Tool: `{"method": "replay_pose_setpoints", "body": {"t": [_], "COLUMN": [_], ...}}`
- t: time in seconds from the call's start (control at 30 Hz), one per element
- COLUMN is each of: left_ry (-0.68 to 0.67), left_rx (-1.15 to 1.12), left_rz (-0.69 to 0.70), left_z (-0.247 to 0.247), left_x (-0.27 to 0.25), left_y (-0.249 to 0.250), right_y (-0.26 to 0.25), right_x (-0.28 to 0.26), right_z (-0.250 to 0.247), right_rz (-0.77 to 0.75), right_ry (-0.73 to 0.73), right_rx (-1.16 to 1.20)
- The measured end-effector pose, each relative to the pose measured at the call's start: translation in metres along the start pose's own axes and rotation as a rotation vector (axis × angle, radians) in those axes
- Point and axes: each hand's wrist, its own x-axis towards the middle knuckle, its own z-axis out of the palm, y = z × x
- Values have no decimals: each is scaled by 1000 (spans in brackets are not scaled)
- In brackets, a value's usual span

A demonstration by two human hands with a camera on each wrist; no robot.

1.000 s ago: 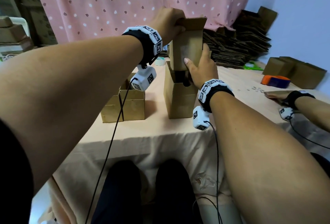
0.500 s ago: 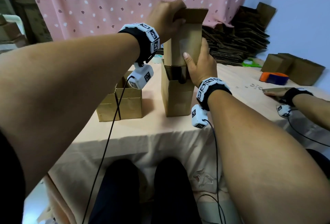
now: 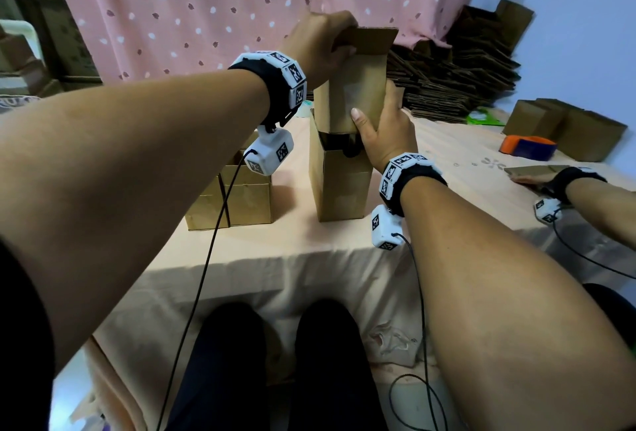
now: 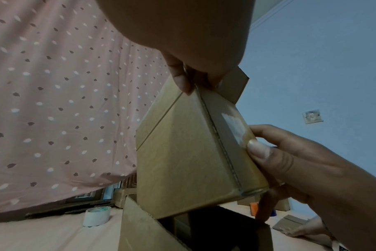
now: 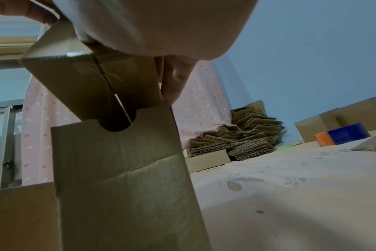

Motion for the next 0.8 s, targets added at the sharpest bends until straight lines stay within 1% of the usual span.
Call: {"method": "replay_pose_setpoints", "body": {"t": [0.33,0.67,0.8], "left_ry": [-91,-109,-110], "left_rx": [5,29,14], "left_rz": [-20,-9,2], "left_z": [10,19,21], "left_x": [-9,-15,-18], "left_y": [-9,-15,-16], "right_y": [9,12,12], "right_x": [-5,-10,-12], "right_z": [12,22,22], "right_rz": [44,48,56], "right_ry": [-72,-89,-87], "right_rx": [-9,-1,-33]}}
